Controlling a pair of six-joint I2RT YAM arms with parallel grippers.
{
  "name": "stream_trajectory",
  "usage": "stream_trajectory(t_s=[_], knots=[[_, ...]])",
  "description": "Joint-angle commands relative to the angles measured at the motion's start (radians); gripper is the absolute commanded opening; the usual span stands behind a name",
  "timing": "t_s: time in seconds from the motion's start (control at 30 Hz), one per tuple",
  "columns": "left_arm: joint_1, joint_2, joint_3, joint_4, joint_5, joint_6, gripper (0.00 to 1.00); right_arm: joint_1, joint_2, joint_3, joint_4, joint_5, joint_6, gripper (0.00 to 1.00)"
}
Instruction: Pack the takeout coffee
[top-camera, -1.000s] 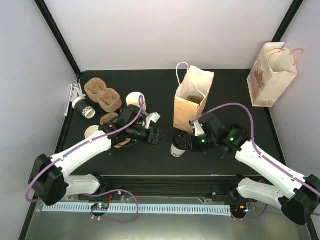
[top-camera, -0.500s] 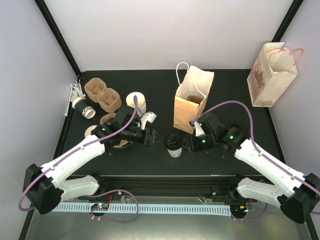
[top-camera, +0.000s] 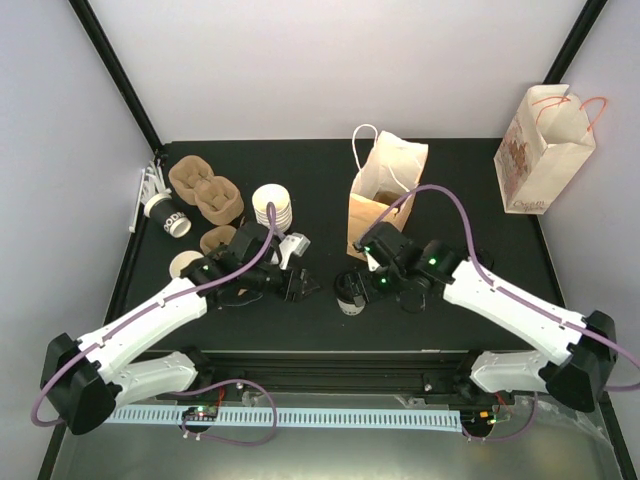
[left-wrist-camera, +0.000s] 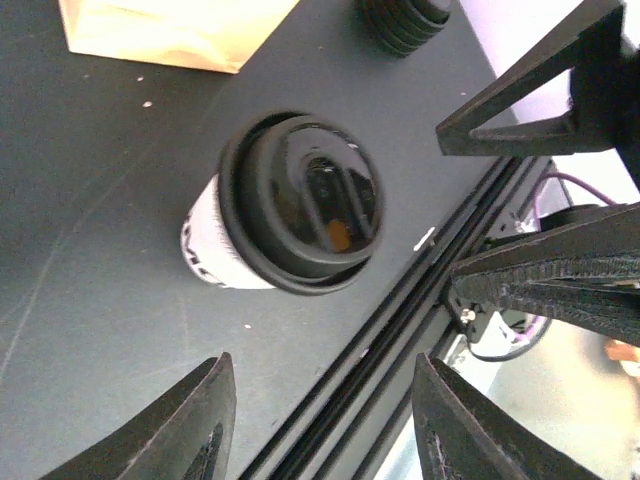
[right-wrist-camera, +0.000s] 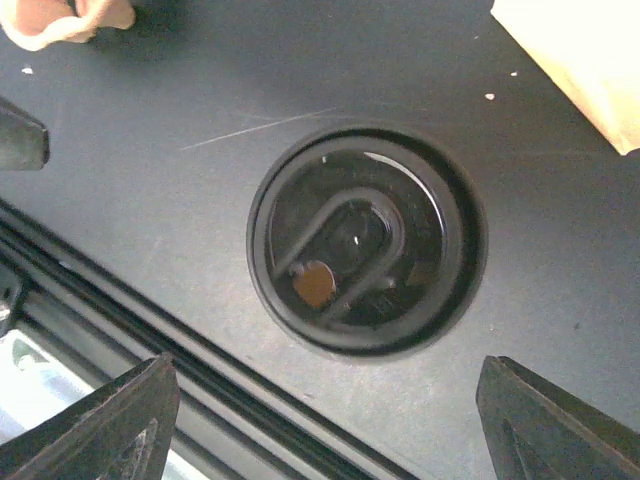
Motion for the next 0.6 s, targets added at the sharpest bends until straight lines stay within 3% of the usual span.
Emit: stream_trajectory(t_s=[0.0,0.13,0.57], knots=[[-0.006,0.011,-0.032,0.032,-0.044,-0.045,0.48,0.045,0.067,0.066,-0.043,0.136,-0.025,0.87],[-0.006,0.039,-0.068,0.091,-0.019,-0.083,0.46,0.062,0.109,0.083,-0.032,0.151,-0.028,0.94],[0.012,0.126,-0.113,0.247,0.031,-0.163,0.45,0.095,0.248,0.129,-0.027,0.221,0.073,0.88]])
